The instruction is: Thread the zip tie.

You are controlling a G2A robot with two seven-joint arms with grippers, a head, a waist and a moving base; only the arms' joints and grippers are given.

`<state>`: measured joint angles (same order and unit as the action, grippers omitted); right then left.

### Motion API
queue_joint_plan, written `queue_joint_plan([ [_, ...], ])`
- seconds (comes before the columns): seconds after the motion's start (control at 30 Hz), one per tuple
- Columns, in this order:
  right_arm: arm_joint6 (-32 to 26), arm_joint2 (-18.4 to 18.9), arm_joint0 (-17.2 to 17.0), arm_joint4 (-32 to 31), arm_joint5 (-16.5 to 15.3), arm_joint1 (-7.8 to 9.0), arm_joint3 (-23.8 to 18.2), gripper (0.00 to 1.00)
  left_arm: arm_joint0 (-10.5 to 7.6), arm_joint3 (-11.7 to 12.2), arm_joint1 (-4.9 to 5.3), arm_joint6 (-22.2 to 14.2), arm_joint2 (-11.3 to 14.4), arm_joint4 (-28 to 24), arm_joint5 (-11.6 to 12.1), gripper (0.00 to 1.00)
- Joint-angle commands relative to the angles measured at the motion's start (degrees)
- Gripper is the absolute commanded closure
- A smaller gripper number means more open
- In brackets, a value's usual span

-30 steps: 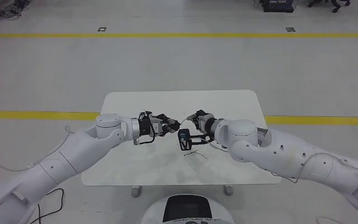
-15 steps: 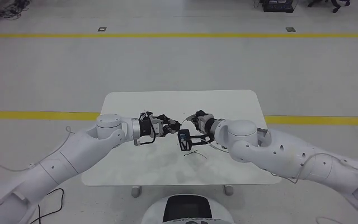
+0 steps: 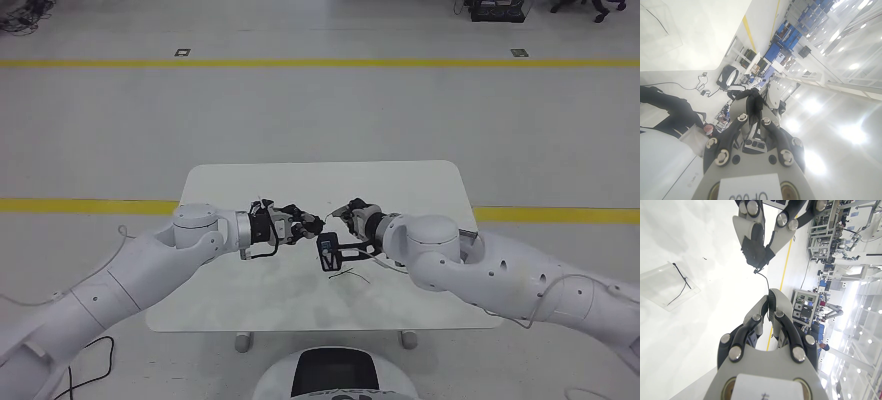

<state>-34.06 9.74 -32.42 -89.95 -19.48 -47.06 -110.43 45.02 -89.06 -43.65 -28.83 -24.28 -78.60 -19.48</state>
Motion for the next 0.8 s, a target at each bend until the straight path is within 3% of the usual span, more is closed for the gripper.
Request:
queue_joint_plan([
  [0.0, 0.0, 0.0, 0.0, 0.0, 0.0, -0.01, 0.0, 1.00, -0.01, 0.0, -0.01, 0.0, 0.0, 0.0, 0.0, 1.00],
  [0.77, 0.2, 0.0, 0.1, 0.0, 0.0, 0.15, 0.2, 1.00, 0.20, 0.5, 0.36, 0.2, 0.0, 0.1, 0.0, 1.00],
])
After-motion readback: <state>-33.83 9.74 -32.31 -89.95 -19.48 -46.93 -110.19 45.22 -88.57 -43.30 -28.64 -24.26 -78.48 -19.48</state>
